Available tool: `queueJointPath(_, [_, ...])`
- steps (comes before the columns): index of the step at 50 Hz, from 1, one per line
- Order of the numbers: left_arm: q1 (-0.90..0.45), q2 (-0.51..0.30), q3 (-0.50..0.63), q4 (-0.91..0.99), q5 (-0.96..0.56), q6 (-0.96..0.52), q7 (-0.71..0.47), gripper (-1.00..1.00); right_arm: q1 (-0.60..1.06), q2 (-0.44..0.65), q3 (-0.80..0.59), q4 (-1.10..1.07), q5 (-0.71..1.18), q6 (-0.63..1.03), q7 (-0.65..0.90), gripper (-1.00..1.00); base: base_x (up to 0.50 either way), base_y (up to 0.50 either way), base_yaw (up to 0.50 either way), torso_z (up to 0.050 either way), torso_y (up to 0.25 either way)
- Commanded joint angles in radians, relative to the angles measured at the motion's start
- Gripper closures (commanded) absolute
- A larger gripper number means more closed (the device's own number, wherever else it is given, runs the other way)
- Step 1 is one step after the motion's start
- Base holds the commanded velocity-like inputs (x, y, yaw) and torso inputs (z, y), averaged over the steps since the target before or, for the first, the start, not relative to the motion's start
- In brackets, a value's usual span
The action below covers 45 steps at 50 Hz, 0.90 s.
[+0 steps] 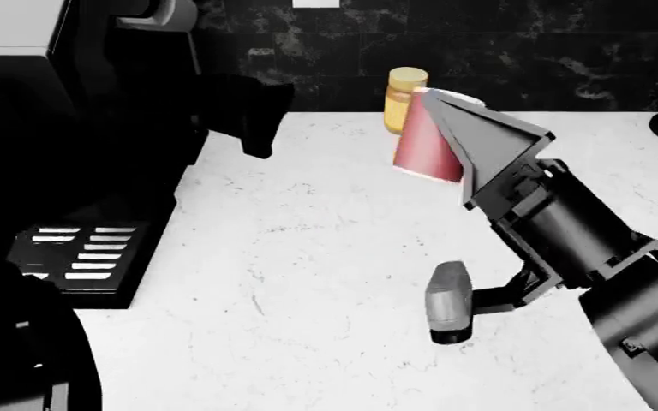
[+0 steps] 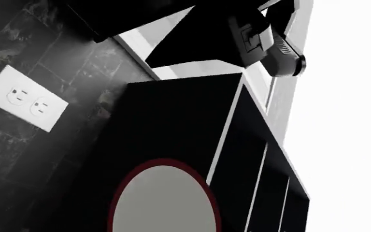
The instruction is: A wet mug is on the counter and needs to be dried. Pick it up and place it upside down in the open cabinet.
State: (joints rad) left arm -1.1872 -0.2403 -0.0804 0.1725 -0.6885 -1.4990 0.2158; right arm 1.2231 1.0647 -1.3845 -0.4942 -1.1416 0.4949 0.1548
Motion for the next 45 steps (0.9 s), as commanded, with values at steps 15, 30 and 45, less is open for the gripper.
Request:
queueJointPath(15, [0.046,-0.259,0.076,0.043,-0.975,-0.041,-0.326,-1.0,0.071,0.026,-0.049,0.063,-0.29,-0.084,0.072,1.0,0.0,0.0,0.0,0.0,0.0])
queueJointPath(30, [0.114,-0.303,0.09,0.111,-0.944,0.018,-0.182,-1.0,0.103,0.029,0.02,-0.003,-0.159,-0.047,0.096,1.0,0.0,0.0,0.0,0.0,0.0])
queueJointPath(45, [0.041,-0.31,0.095,0.04,-1.035,0.072,-0.27,-1.0,-0.007,0.034,-0.028,-0.07,-0.215,-0.012,0.17,1.0,0.0,0.0,0.0,0.0,0.0])
